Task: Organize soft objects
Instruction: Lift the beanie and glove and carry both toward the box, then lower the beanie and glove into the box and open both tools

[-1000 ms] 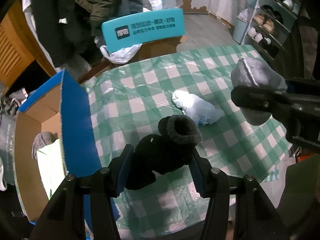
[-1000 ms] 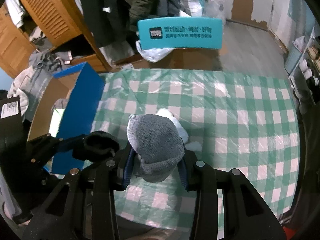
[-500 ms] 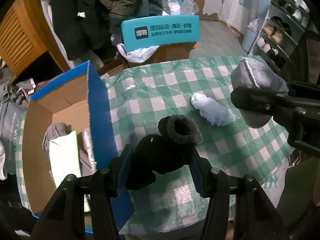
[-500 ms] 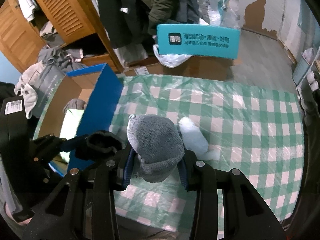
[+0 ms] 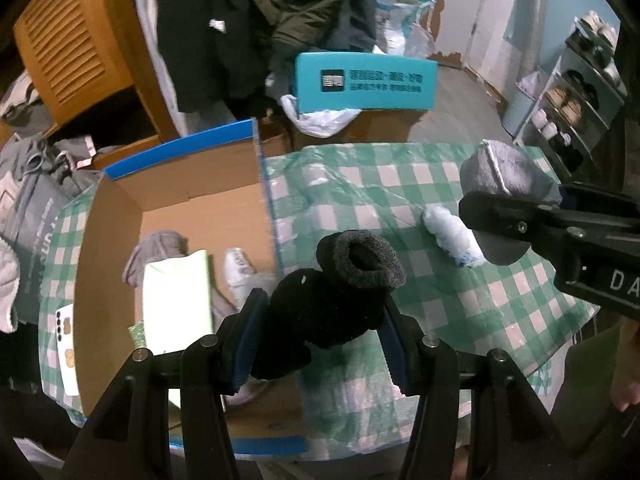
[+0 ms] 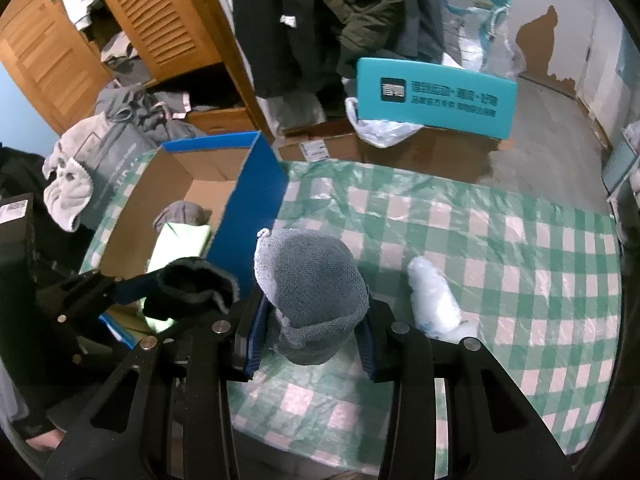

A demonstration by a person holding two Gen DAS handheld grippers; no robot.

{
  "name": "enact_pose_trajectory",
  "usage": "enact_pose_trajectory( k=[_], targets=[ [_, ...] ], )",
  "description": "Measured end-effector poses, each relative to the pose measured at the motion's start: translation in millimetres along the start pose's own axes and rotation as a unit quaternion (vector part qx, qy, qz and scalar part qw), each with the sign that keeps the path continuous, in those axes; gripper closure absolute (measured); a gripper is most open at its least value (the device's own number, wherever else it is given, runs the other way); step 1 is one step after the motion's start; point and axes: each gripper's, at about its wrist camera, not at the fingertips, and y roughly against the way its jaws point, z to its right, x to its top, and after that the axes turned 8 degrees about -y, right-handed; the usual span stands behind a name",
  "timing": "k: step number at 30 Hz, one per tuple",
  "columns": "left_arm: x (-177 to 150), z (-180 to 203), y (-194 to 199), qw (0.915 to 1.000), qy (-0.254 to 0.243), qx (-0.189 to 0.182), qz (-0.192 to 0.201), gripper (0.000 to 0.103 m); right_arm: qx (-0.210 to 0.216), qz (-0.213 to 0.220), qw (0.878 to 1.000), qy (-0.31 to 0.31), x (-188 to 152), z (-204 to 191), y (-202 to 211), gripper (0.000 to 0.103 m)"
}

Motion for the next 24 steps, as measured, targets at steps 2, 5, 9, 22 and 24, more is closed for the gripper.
enact_pose_trajectory(
  k=[2, 5, 9, 22, 24],
  targets=[
    [-3, -8, 1, 1.0, 0.007, 0.001, 0.001, 0.048, 0.003, -0.001, 1.0, 0.005, 1, -8, -3, 0.065],
    [-8, -19, 2, 0.9998, 0.017, 0.004, 0.001, 0.048, 0.007, -0.003, 1.0, 0.013, 4, -19, -7, 0.065],
    [-15, -32, 4, 0.9995, 0.029, 0.007, 0.001, 0.048, 0.011, -0.006, 1.0, 0.022, 5, -34, -12, 0.065],
    [-31, -78, 8, 0.9973, 0.07, 0.021, 0.003, 0.048, 0.023, -0.022, 0.998, 0.056, 9, -81, -32, 0.065],
    [-34, -84, 6, 0.9968, 0.076, 0.024, 0.001, 0.048, 0.024, -0.025, 0.998, 0.061, 9, -88, -36, 0.065]
  ],
)
